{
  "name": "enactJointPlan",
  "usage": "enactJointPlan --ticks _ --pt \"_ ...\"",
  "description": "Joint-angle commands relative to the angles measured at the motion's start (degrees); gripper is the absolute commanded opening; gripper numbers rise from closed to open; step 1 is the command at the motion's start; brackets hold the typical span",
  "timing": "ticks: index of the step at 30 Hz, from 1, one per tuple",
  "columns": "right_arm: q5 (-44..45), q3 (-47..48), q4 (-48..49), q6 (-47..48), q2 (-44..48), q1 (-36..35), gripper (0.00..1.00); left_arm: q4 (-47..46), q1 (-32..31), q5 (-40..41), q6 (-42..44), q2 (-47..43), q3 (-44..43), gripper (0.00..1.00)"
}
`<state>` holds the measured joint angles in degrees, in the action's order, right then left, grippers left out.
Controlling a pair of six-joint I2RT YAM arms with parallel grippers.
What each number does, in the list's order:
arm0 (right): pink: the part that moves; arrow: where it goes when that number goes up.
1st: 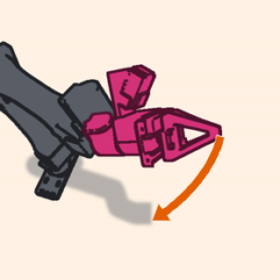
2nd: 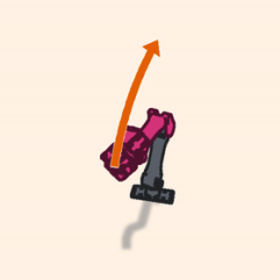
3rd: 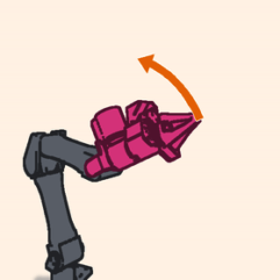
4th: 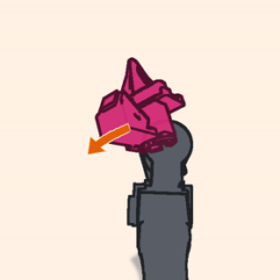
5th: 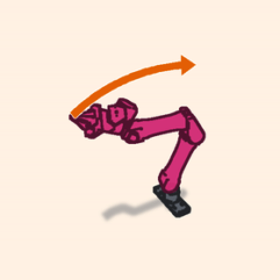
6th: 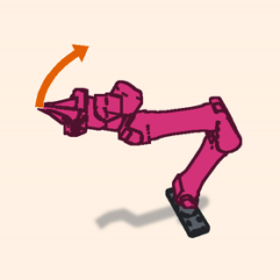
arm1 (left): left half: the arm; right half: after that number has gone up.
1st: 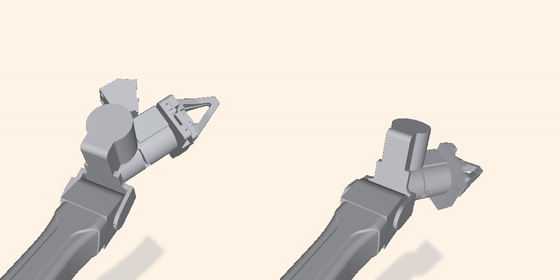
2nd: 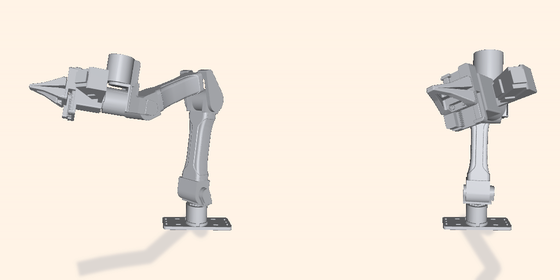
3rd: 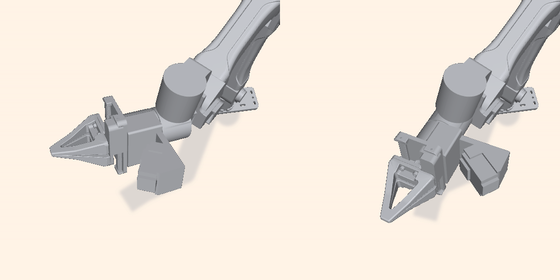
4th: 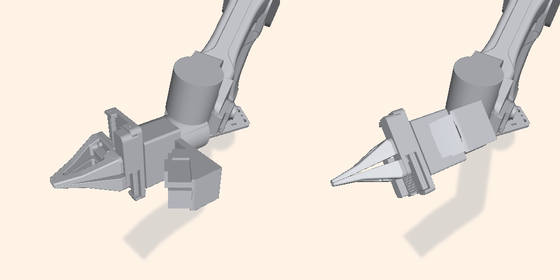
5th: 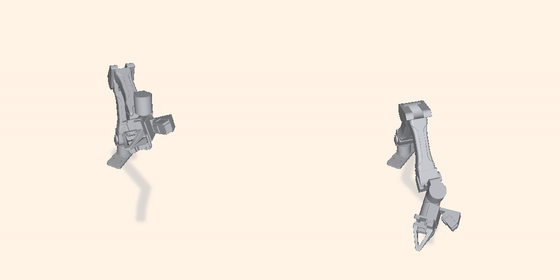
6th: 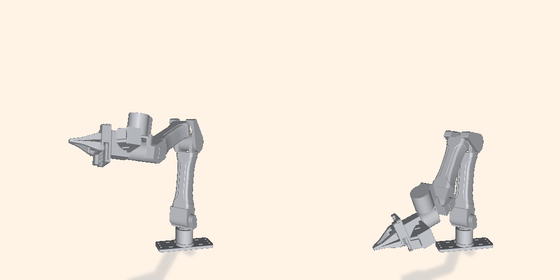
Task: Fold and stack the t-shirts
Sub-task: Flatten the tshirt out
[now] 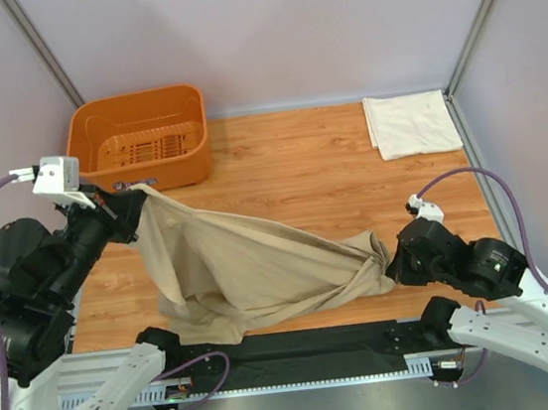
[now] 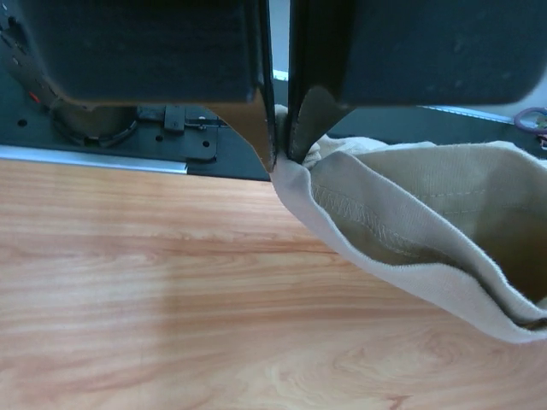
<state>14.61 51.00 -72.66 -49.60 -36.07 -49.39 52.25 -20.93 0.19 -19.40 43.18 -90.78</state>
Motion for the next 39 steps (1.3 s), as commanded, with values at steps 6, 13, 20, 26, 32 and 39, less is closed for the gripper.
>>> enactJointPlan --ticks 6,13,20,26,32,39 --pt "5.1 -1.5 -1.4 -5.9 -0.7 0.3 0.07 -8.0 0.3 -5.6 -1.0 8.6 -1.2 0.0" --pt "-2.5 -2.0 10.3 7.2 -13.1 18.8 0.09 -7.4 0.2 -3.9 -0.6 32.2 -7.6 0.0" --pt "-9.3 5.7 12.3 20.1 -27.5 35.5 0.47 7.3 -0.3 6.6 3.2 51.1 -33.3 0.49" --pt "-10.0 3.8 13.6 22.5 -27.3 34.5 0.75 4.4 -0.9 7.6 7.6 39.6 -16.0 0.81" --pt "-16.6 -0.9 19.6 23.2 -25.6 32.0 0.74 2.7 -4.9 -1.8 3.6 25.0 14.7 0.69" --pt "-16.0 0.3 26.1 21.1 -35.7 32.0 0.69 -8.5 -15.9 -9.8 -5.6 21.5 35.9 0.66"
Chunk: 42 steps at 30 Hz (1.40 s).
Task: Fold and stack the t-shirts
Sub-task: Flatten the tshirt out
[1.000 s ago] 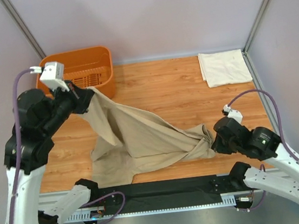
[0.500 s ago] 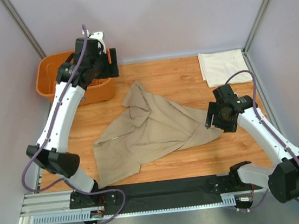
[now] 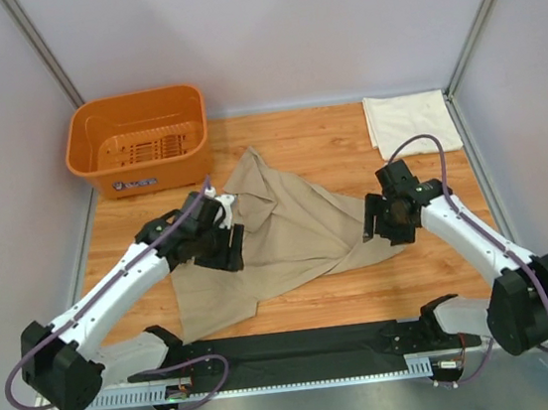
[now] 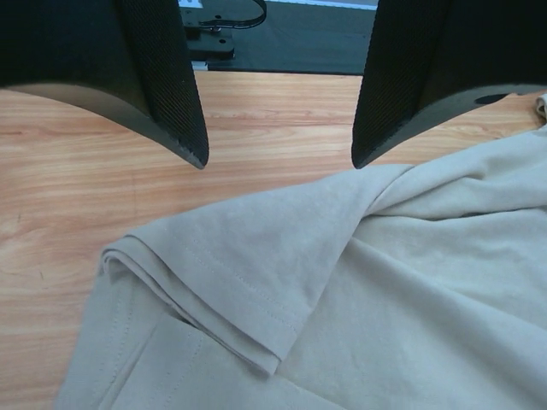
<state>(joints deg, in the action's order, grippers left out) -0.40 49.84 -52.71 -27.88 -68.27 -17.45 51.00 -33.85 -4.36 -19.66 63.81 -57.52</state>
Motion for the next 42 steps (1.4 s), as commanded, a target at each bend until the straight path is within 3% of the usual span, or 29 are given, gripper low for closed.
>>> enactJointPlan --ticks 1,9,12,16,20,26,32,35,38,39,41,42 --pt "-1.0 3.0 6.7 -1.3 -4.9 0.1 0.68 -7.8 -3.3 -5.0 -6.2 1.8 3.7 0.67" --pt "-4.0 7.4 8.7 -9.5 -18.5 0.3 0.75 -9.1 -4.0 -7.1 -2.6 14.1 -1.5 0.72" --pt "-4.1 6.3 10.0 -10.0 -17.7 0.4 0.74 -11.3 -8.2 -5.9 0.6 18.3 -3.7 0.73" --pt "-3.6 5.9 8.6 -8.4 -16.7 1.7 0.7 -8.6 -17.7 3.7 6.9 27.2 -12.4 0.72" --pt "-2.9 4.3 8.2 -7.6 -13.2 3.8 0.66 -8.4 -24.2 4.2 8.7 35.6 -18.2 0.66" --pt "-3.7 0.5 7.6 -6.6 -6.9 6.5 0.64 -5.3 -28.1 8.7 10.0 47.1 -25.7 0.63" --pt "-2.3 -2.9 6.2 -5.3 0.0 8.0 0.64 -6.3 -28.5 6.5 9.3 48.7 -25.3 0.6" --pt "-2.3 -3.4 6.0 -5.2 1.5 8.4 0.64 -6.7 -28.6 5.7 8.9 49.7 -25.2 0.52" --pt "-2.9 -3.4 6.0 -4.9 1.5 8.5 0.64 -5.4 -28.8 6.3 8.7 51.1 -26.3 0.33" --pt "-3.2 -3.3 6.0 -4.8 1.2 8.5 0.64 -4.4 -28.8 7.3 8.5 51.1 -26.6 0.21" --pt "-3.5 -3.3 6.2 -4.6 0.5 8.5 0.64 -3.3 -28.7 8.3 8.0 49.7 -27.6 0.11" --pt "-3.5 -3.3 6.2 -4.2 -0.1 8.5 0.64 -2.7 -28.8 9.5 7.9 48.8 -27.9 0.0"
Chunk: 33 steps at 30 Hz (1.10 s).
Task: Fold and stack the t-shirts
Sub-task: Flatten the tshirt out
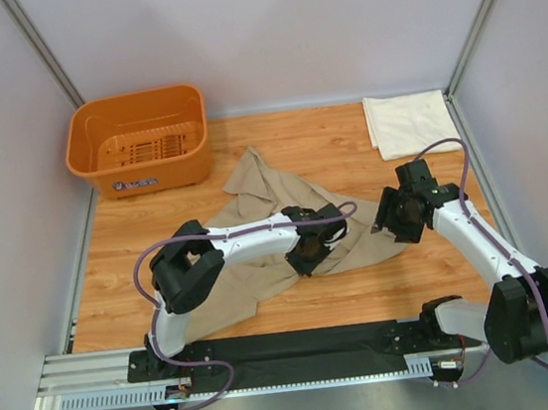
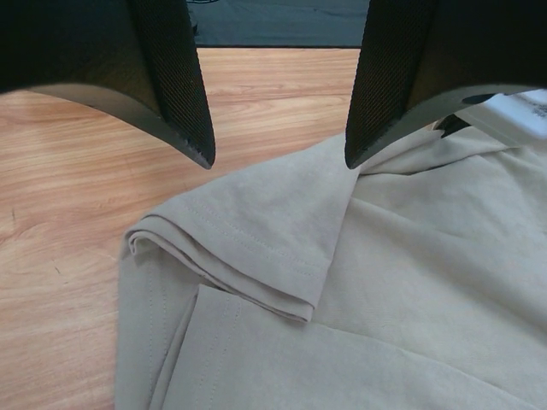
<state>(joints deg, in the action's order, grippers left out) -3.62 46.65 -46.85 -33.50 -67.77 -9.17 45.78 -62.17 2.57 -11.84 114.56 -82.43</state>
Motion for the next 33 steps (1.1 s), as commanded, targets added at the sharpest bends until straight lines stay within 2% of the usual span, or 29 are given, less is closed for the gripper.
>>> enactJointPlan --ticks 1,4,7,11,13,17,23,25,26,28,31,33 --pt "-0.6 0.0 0.4 1.5 -1.7 0.2 0.64 3.9 -0.5 2.8 -0.4 -4.2 -3.3 0.0" --pt "-1.9 0.4 0.6 1.8 -3.1 0.1 0.65 6.4 -0.5 2.5 -1.5 -10.6 -3.3 0.0" --pt "-1.6 0.6 0.8 1.3 -3.2 0.2 0.66 7.4 -0.5 -1.3 -3.4 -18.3 -1.6 0.0" --pt "-1.5 -0.3 2.6 1.2 -3.9 0.6 0.67 4.2 -0.5 -9.7 -6.9 -27.1 8.9 0.0" --pt "-2.5 -0.4 4.3 1.2 -5.3 0.8 0.67 2.3 -0.5 -10.9 -9.7 -30.2 14.8 0.0" --pt "-3.9 0.5 6.9 0.6 -10.8 0.9 0.67 -1.2 -0.5 -14.5 -13.2 -32.8 21.0 0.01" --pt "-6.1 -1.1 12.0 -3.1 -17.7 0.9 0.64 -1.8 -0.5 -16.2 -14.6 -32.9 22.6 0.04" --pt "-6.4 -1.9 15.2 -5.5 -19.4 0.9 0.53 -1.5 -0.6 -16.1 -15.1 -33.0 23.1 0.04" --pt "-6.1 -2.8 16.3 -6.5 -19.9 0.8 0.43 -1.4 -0.6 -16.0 -15.2 -33.3 23.4 0.02" --pt "-4.4 -3.4 19.1 -9.2 -21.5 0.9 0.38 -1.5 -0.8 -16.1 -15.7 -34.3 24.9 0.01" --pt "-0.4 -2.4 21.9 -11.0 -23.8 0.9 0.36 -2.0 -0.8 -16.7 -16.3 -35.6 27.7 0.0" --pt "3.4 2.0 23.4 -10.6 -27.3 0.9 0.36 -2.3 -1.0 -17.0 -16.9 -36.8 30.0 0.0"
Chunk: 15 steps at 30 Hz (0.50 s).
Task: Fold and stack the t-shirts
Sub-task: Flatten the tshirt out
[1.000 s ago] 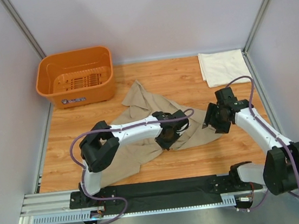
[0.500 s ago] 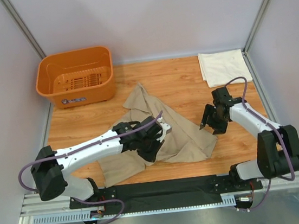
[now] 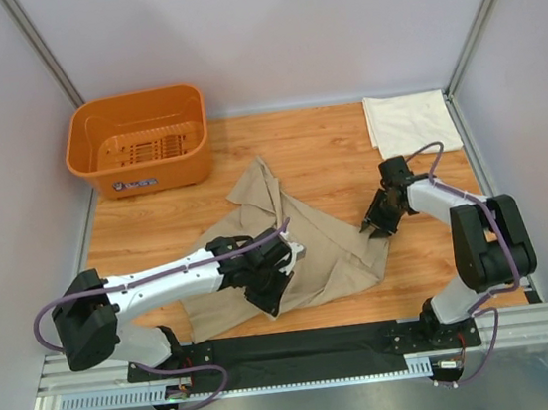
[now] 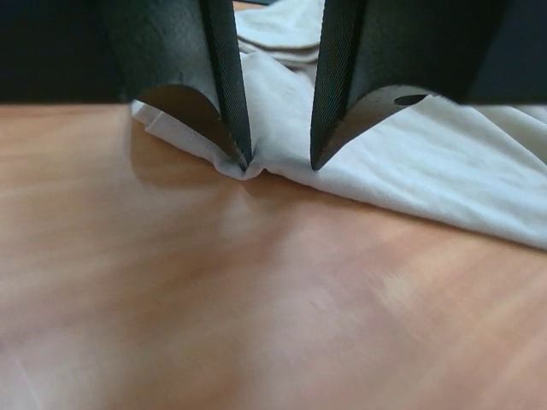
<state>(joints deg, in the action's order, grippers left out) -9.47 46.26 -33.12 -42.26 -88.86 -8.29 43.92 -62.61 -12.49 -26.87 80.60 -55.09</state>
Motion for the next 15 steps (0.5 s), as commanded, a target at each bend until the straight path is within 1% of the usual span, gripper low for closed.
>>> enactJointPlan --ticks 1,2,3,4,5,6,7,8,9,10,11,12,13,15 --pt "11.2 4.8 9.8 0.1 -7.7 0.0 0.36 -0.7 -0.6 -2.0 -2.1 -3.0 3.3 0.0" --pt "12.0 7.8 9.8 1.6 -11.6 0.0 0.36 -0.9 -0.8 -2.2 -2.3 -3.3 3.9 0.0" --pt "12.9 14.0 8.5 3.0 -13.4 0.0 0.37 -1.0 -0.9 -2.2 -2.6 -4.0 4.5 0.0" --pt "12.9 18.0 7.2 5.7 -15.5 0.0 0.37 -1.2 -1.0 -2.3 -2.7 -4.3 5.5 0.0" --pt "12.6 21.3 5.8 6.7 -17.0 0.0 0.37 -1.6 -1.2 -2.4 -2.7 -4.6 5.9 0.0" --pt "11.9 26.6 3.0 7.4 -18.7 0.0 0.37 -1.6 -1.3 -2.5 -2.5 -4.8 6.3 0.0" --pt "11.9 28.4 1.9 8.2 -18.7 0.1 0.38 -1.6 -1.3 -2.8 -2.2 -4.9 6.3 0.0" --pt "12.3 29.7 0.7 9.3 -18.4 0.0 0.39 -1.4 -1.3 -2.9 -1.6 -5.0 6.1 0.03" --pt "12.5 30.8 -1.8 9.9 -16.5 0.0 0.4 -1.3 -1.3 -3.0 -1.3 -5.3 5.9 0.08" --pt "12.6 31.4 -3.1 10.4 -15.1 0.0 0.41 -1.1 -1.4 -2.9 -0.9 -5.5 4.7 0.24" --pt "12.2 31.1 -4.2 11.3 -13.4 -0.1 0.43 -0.7 -1.3 -2.0 -0.4 -6.1 3.9 0.33" --pt "10.5 30.2 -5.4 11.7 -11.5 -0.1 0.47 -0.3 -1.4 -1.0 0.4 -7.2 1.7 0.39" --pt "10.4 26.8 -5.4 12.1 -7.1 -0.5 0.48 -0.4 -1.3 1.2 0.9 -7.6 0.6 0.48" --pt "4.6 23.2 -4.1 13.5 -3.3 -2.1 0.57 -1.3 -1.0 3.3 2.6 -8.8 -2.5 0.54"
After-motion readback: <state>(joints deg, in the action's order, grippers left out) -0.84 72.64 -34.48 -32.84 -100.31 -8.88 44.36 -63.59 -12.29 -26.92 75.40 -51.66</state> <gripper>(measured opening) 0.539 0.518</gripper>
